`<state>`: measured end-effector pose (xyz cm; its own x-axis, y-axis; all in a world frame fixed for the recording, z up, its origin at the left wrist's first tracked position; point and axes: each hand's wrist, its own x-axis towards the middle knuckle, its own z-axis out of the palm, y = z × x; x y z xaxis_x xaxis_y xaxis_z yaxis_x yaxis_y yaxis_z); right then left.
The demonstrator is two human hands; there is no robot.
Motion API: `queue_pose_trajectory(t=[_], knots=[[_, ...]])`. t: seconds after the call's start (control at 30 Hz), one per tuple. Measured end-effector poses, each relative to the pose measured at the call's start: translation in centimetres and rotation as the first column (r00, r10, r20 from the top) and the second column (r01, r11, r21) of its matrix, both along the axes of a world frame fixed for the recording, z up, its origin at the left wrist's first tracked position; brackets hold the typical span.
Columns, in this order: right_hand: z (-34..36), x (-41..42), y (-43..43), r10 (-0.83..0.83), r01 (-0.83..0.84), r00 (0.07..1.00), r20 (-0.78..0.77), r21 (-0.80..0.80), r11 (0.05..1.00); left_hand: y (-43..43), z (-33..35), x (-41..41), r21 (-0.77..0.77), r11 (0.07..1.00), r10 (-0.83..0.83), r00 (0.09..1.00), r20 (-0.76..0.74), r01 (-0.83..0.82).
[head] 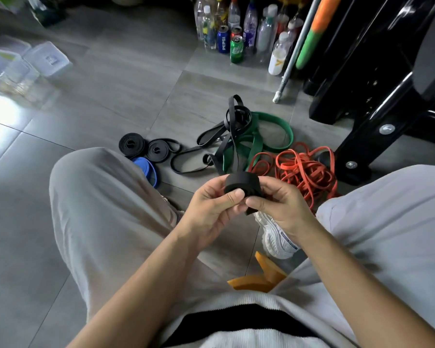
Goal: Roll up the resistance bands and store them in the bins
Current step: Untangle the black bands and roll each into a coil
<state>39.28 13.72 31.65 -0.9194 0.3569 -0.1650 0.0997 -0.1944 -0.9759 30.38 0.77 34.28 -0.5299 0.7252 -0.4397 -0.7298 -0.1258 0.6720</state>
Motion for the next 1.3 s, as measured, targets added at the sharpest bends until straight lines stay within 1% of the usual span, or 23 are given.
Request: queue_pose_trajectory(t=[0.07,0.17,0.23,0.27,0.3,0.33,0.37,0.4,0.43,0.5,0.57,0.7,0.8,0.9,0.93,1.0,1.03,1.1,1.17,1.2,1.23,1.27,1.3], knots=[[-0.1,0.3,-0.1,0.016,-0.017,1.000,0.020,0.051,0.999,-0.3,-0.3,0.6,0.030,0.999,0.010,0.998,0.063,-0.012],[-0.2,1.0,-0.1,0.051,-0.056,0.997,0.054,0.097,0.994,-0.5,-0.3,0.8,-0.044,0.998,-0.031,0.999,0.036,0.033],[-0.2,1.3,0.0,0.069,-0.079,0.994,0.089,0.123,0.989,-0.7,-0.5,0.6,-0.150,0.985,-0.098,0.994,-0.057,0.088],[-0.3,1.3,0.1,0.069,-0.086,0.991,0.116,0.149,0.985,-0.9,-0.6,0.5,-0.250,0.961,-0.169,0.968,-0.187,0.119],[-0.5,1.3,0.2,0.074,-0.103,0.986,0.150,0.199,0.975,-1.1,-0.6,0.4,-0.390,0.913,-0.274,0.887,-0.371,0.119],[-0.7,1.3,0.4,0.092,-0.141,0.978,0.189,0.264,0.954,-1.4,-0.6,0.1,-0.531,0.844,-0.406,0.733,-0.546,0.071],[-0.8,1.3,0.6,0.126,-0.198,0.965,0.230,0.323,0.926,-1.7,-0.5,-0.1,-0.629,0.778,-0.532,0.535,-0.656,0.002],[-0.9,1.4,0.7,0.167,-0.259,0.949,0.267,0.361,0.896,-1.9,-0.3,-0.2,-0.684,0.727,-0.629,0.345,-0.697,-0.056],[-0.9,1.4,0.7,0.208,-0.312,0.934,0.292,0.380,0.871,-2.1,-0.1,-0.1,-0.716,0.693,-0.691,0.206,-0.693,-0.081],[-0.8,1.6,0.4,0.264,-0.384,0.909,0.322,0.405,0.830,-2.4,0.1,0.4,-0.754,0.651,-0.751,0.075,-0.656,-0.087],[-0.7,1.6,0.1,0.272,-0.404,0.898,0.346,0.404,0.821,-2.7,0.1,0.8,-0.760,0.642,-0.756,0.083,-0.650,-0.100],[0.0,1.5,0.2,0.251,-0.400,0.894,0.371,0.412,0.819,-3.2,0.0,0.7,-0.704,0.696,-0.679,0.187,-0.710,-0.141],[0.2,1.6,0.3,0.237,-0.400,0.898,0.370,0.463,0.791,-3.6,0.2,0.9,-0.638,0.755,-0.564,0.345,-0.750,-0.152],[0.5,1.5,-0.1,0.220,-0.319,0.935,0.276,0.390,0.864,-3.8,0.1,1.0,-0.515,0.848,-0.370,0.557,-0.744,-0.125],[0.6,1.3,-0.3,0.209,-0.278,0.952,0.222,0.349,0.895,-3.8,0.0,1.0,-0.421,0.901,-0.250,0.668,-0.701,-0.104],[0.8,0.8,-0.7,0.182,-0.215,0.973,0.143,0.274,0.937,-3.8,-0.1,1.1,-0.235,0.968,-0.035,0.870,-0.491,-0.094],[0.7,0.5,-0.9,0.165,-0.192,0.978,0.126,0.253,0.948,-3.7,-0.3,1.2,-0.180,0.979,0.028,0.930,-0.366,-0.100],[0.7,0.0,-1.2,0.135,-0.165,0.983,0.128,0.270,0.949,-3.6,-0.8,1.1,-0.149,0.982,0.082,0.974,-0.211,-0.115],[0.9,-0.2,-0.9,0.137,-0.188,0.977,0.163,0.365,0.912,-3.6,-0.9,0.7,-0.216,0.973,0.021,0.969,-0.246,-0.076],[1.0,-0.3,-0.6,0.153,-0.224,0.969,0.192,0.436,0.871,-3.7,-0.7,0.2,-0.308,0.951,-0.083,0.925,-0.372,-0.039],[1.2,-0.4,-0.2,0.180,-0.273,0.957,0.227,0.506,0.818,-3.8,-0.4,-0.3,-0.435,0.900,-0.247,0.802,-0.543,-0.017],[1.2,-0.5,0.0,0.206,-0.322,0.943,0.260,0.570,0.756,-3.8,-0.1,-0.7,-0.566,0.824,-0.444,0.595,-0.670,-0.023],[1.4,-0.7,0.2,0.234,-0.364,0.930,0.284,0.621,0.694,-3.7,0.3,-1.0,-0.670,0.740,-0.612,0.354,-0.707,-0.059]])
